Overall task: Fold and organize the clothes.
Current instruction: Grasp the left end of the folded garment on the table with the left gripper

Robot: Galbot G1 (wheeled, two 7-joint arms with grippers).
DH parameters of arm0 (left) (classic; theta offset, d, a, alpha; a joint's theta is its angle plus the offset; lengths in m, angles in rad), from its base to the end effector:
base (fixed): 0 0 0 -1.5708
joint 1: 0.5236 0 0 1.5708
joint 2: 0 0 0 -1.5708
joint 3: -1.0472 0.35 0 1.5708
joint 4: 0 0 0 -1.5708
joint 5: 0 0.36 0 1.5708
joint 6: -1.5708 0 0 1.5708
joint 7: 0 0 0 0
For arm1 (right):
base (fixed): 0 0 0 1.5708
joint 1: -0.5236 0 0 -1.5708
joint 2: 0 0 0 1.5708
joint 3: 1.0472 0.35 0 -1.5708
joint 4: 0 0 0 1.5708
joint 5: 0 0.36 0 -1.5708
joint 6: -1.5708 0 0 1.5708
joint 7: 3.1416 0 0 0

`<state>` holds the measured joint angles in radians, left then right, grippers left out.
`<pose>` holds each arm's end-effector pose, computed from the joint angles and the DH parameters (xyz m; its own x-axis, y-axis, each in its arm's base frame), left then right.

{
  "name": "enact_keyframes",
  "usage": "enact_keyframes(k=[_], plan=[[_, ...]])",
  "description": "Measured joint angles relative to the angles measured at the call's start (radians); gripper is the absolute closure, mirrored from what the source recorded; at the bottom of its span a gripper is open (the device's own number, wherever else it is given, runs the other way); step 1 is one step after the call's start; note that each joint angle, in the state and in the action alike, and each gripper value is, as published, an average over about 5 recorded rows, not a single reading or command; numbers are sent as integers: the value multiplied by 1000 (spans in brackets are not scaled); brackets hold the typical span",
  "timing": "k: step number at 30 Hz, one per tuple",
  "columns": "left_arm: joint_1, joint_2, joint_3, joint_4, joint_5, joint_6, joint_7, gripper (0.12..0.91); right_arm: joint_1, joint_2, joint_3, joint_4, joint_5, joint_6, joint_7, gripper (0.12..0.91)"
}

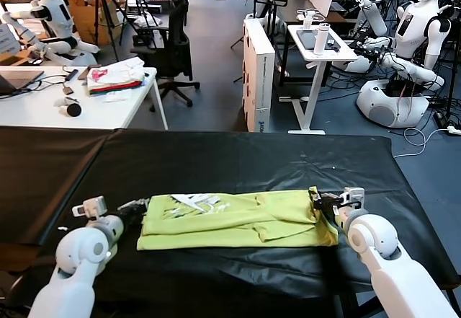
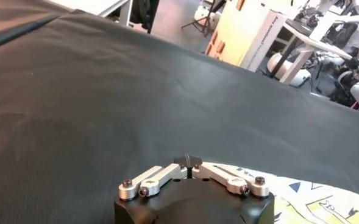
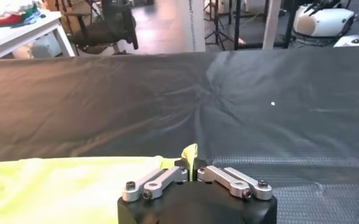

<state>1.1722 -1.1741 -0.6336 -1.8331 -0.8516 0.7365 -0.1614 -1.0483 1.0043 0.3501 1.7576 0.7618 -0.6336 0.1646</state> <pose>0.3152 0.1344 -0.2633 -0.8274 0.1392 0.5441 -0.0641 0.9390 -0.3378 0.3481 -0.1004 -0.2721 -0.8177 -0.1615 0.5525 -0.1186 0.9865 0.1129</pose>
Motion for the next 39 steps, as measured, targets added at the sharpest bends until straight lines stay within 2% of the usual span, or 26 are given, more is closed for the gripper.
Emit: enact_keyframes(k=[3, 7, 12, 15, 18, 21, 23, 27, 30, 35, 39], plan=[[-7, -9, -6, -2, -54, 0, -36, 804, 0, 0, -2, 2, 0, -1, -1, 854], [-11, -25, -8, -1, -111, 0, -73, 573, -1, 0, -2, 4, 0, -2, -2, 854], [-6, -45, -3, -2, -118, 0, -78, 257, -2, -3, -1, 4, 0, -3, -3, 854], [-3, -49, 0, -4, -116, -1, -76, 170, -1, -2, -1, 4, 1, -4, -4, 854], [0, -51, 2, -5, -112, -1, -75, 229, 0, 1, -1, 2, 0, -4, -4, 854], [2, -52, 5, -7, -108, -1, -74, 414, 1, 4, -2, 0, -1, -4, -4, 854], [3, -53, 7, -8, -103, -1, -73, 585, 2, 6, -2, -1, -2, -3, -4, 854], [3, -54, 9, -8, -89, 0, -70, 817, 2, 9, -2, -3, -3, 1, -1, 854], [-2, -50, 10, -7, -78, 0, -67, 882, 2, 15, 0, -7, -5, 14, 13, 854], [-15, -37, 4, 2, -71, 0, -64, 881, -2, 28, 10, -18, -8, 40, 40, 854], [-22, -27, 3, 8, -63, 0, -53, 881, -5, 39, 16, -23, -9, 52, 41, 854]])
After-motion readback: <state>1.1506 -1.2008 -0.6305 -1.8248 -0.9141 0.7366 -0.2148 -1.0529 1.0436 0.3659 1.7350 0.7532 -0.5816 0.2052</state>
